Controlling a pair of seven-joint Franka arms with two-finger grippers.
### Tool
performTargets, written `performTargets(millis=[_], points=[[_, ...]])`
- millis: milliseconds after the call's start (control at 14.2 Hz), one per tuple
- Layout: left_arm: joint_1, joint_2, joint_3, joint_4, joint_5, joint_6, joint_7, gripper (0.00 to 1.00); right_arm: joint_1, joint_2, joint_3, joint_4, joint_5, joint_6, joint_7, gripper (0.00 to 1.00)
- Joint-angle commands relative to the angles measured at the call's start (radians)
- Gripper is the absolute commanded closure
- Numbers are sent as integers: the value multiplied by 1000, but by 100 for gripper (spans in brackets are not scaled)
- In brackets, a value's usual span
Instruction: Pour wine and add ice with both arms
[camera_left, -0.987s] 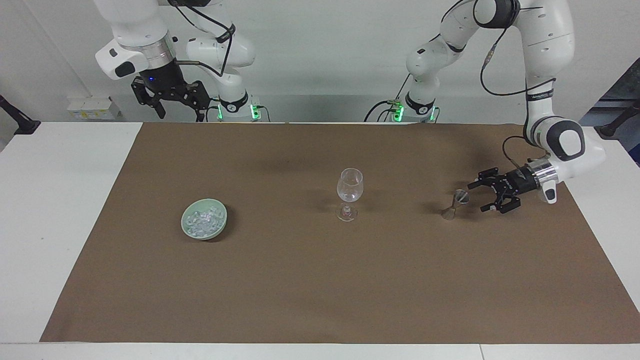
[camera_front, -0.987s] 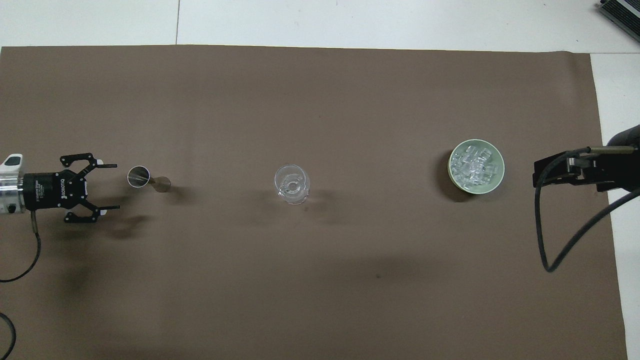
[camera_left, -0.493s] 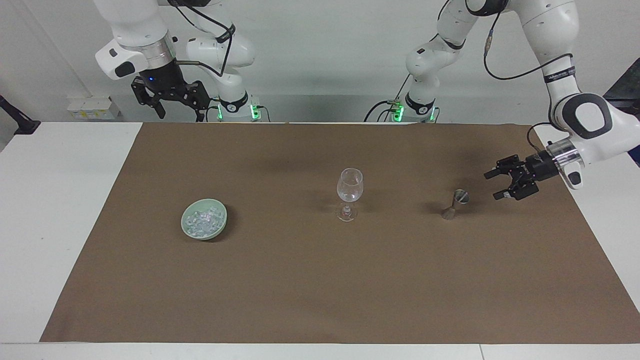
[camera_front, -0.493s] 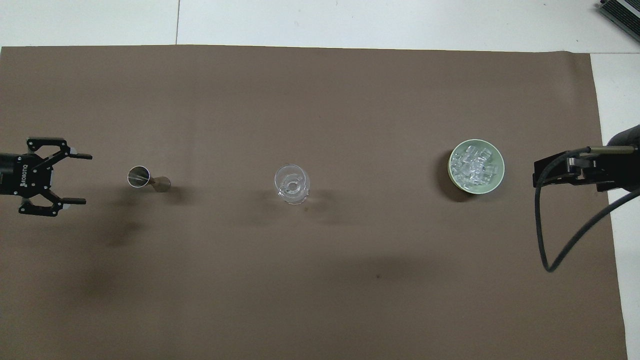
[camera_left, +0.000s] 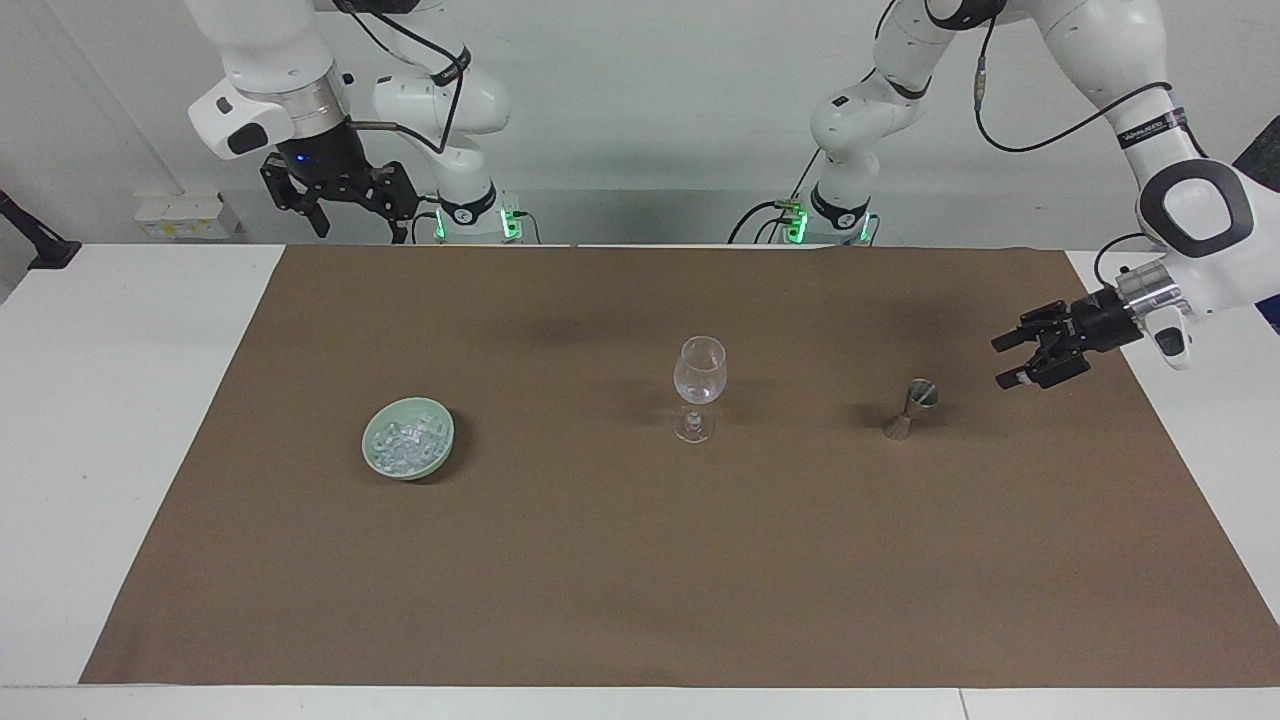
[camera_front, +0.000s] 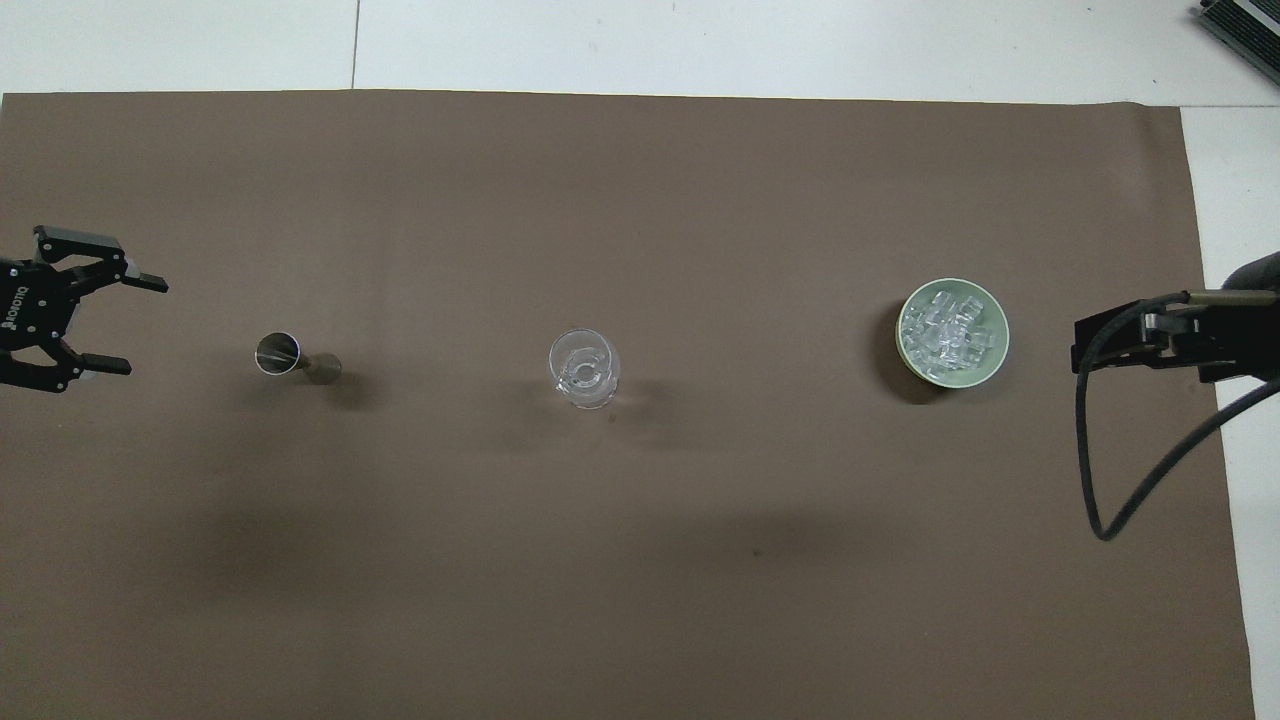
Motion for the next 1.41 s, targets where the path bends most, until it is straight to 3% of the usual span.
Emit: performTargets(millis=[0, 423, 705, 916, 1057, 1339], points=[[-11, 12, -26, 103, 87, -35, 29, 0, -28, -10, 8, -18, 8, 21, -26, 0], [-39, -37, -61, 136, 219, -43, 251, 0, -30, -11, 8, -27, 10, 58, -23, 0], [-94, -80, -61, 136, 302, -40, 267, 0, -30, -13, 8, -39, 8, 98, -23, 0], [-216, -117, -25, 137, 391, -40, 267, 0, -30, -11, 8, -39, 8, 119, -17, 0], [-337, -155, 73, 137, 403, -43, 273, 0, -30, -11, 6, -39, 8, 118, -17, 0], [-369, -216, 84, 133, 403, -130, 405, 0, -44, -10, 6, -37, 8, 121, -18, 0]])
